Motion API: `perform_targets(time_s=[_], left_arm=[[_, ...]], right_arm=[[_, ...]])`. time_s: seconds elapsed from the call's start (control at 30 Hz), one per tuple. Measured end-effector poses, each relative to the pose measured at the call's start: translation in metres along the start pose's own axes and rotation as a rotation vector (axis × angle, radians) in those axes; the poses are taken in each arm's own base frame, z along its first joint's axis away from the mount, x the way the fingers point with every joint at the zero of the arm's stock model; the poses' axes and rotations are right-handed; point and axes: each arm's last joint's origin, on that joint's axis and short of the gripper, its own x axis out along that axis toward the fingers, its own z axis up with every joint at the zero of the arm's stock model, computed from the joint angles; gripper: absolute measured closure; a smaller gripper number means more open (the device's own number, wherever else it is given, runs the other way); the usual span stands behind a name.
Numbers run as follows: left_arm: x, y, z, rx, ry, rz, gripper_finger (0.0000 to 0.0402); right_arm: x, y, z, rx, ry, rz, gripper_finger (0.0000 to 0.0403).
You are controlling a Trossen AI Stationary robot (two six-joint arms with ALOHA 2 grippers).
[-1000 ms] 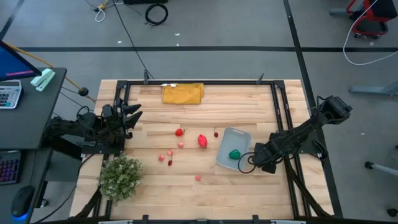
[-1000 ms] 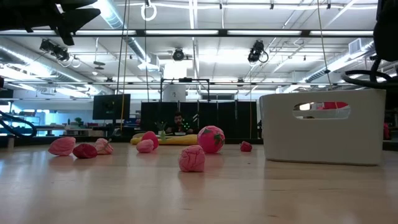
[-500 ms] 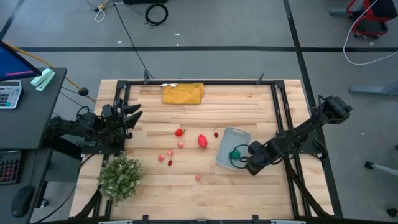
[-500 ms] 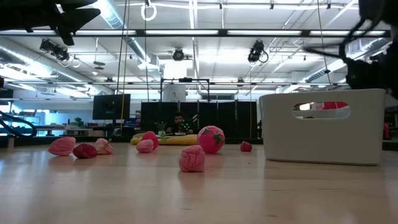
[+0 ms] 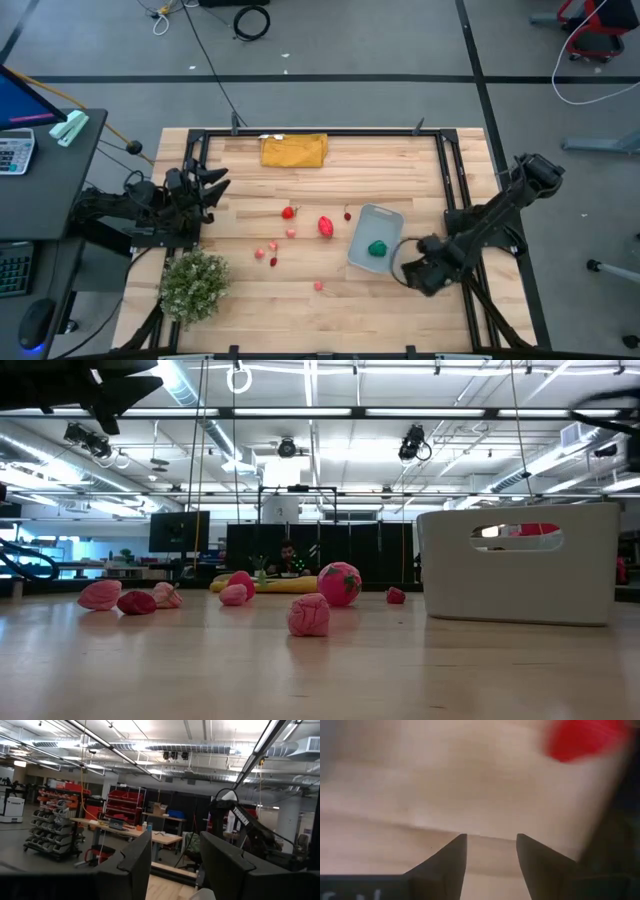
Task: Pick and placing Produce into tupperware
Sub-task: Put the red strawberry into the gray bin
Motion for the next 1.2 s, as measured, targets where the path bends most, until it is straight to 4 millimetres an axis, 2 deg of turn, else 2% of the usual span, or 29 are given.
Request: perform_targets(time_s=[0.13, 0.23, 0.4, 0.6, 0.8, 1.2], left_arm=[[0.000, 0.000, -0.002, 0.010, 0.017, 0.000, 0.0230], [0.000, 0.000, -0.002, 0.009, 0.016, 0.000, 0.0230], [0.000, 0.000, -0.002, 0.009, 0.017, 0.000, 0.0230], [0.000, 0.000, -0.002, 0.008, 0.017, 0.000, 0.0230], [0.000, 0.000, -0.002, 0.008, 0.017, -0.001, 0.0230], [0.000, 0.000, -0.002, 0.009, 0.017, 0.000, 0.0230]], right_arm=[[0.003, -0.020, -0.007, 0.155, -0.082, -0.079, 0.0223], [0.006, -0.028, -0.003, 0.164, -0.137, -0.118, 0.0223], [0.016, -0.036, 0.011, 0.143, -0.309, -0.084, 0.0223], [0.033, -0.038, 0.013, 0.177, -0.231, -0.131, 0.0223], [0.046, -0.038, 0.014, 0.173, -0.310, -0.188, 0.0223], [0.045, -0.033, 0.016, 0.094, -0.385, -0.107, 0.0219]])
